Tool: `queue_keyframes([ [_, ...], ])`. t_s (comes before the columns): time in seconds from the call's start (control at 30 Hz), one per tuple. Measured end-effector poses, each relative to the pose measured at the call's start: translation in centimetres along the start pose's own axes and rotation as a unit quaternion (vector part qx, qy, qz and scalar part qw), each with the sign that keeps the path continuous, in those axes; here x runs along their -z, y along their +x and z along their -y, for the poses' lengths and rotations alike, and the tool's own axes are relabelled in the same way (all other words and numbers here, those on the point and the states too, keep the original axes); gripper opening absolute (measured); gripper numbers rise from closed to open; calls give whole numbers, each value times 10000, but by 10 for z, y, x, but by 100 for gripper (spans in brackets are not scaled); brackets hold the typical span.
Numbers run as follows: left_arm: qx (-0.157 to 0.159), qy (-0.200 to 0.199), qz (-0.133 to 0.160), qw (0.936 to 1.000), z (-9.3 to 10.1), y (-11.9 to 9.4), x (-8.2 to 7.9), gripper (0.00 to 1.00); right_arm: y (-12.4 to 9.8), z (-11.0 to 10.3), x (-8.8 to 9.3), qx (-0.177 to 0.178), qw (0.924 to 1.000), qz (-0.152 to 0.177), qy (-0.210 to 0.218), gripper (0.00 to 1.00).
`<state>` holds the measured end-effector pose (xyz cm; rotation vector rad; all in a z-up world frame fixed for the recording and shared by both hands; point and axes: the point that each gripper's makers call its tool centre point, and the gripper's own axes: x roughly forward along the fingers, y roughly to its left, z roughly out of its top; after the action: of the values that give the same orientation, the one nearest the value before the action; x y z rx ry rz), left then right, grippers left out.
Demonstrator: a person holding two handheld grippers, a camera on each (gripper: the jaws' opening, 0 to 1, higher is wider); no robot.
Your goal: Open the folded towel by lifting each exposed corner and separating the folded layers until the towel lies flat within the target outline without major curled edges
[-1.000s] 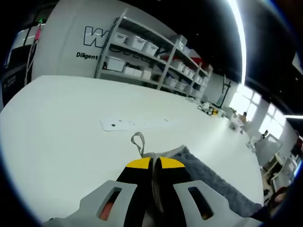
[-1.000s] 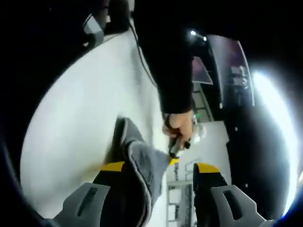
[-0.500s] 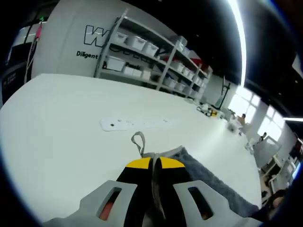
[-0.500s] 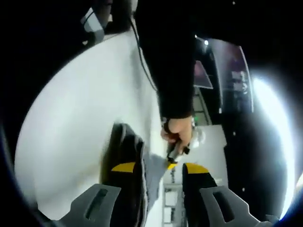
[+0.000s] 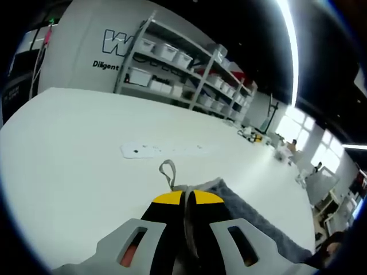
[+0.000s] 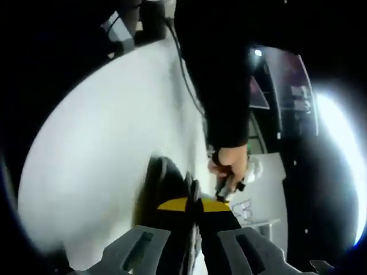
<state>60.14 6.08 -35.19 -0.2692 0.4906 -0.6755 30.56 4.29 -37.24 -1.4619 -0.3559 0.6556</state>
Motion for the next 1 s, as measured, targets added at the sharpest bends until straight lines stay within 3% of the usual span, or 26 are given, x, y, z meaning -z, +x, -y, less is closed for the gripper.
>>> queue_keyframes([
  [0.2,72,-55,50,9999,1,1,-2,3,-5,11,7,172,9979,-32,623,0],
  [0.33,25,52,-6,10000,1,1,-4,4,-12,26,16,367,9920,-55,1206,0],
  [0.6,7,208,-74,9998,5,2,-8,4,-22,56,39,762,9678,-95,2397,0],
  [0.73,3,245,-112,9996,4,1,-7,4,-28,65,50,878,9590,-139,2692,0],
  [1.0,-47,365,-125,9992,3,2,-8,4,-32,70,54,951,9539,-139,2845,0],
])
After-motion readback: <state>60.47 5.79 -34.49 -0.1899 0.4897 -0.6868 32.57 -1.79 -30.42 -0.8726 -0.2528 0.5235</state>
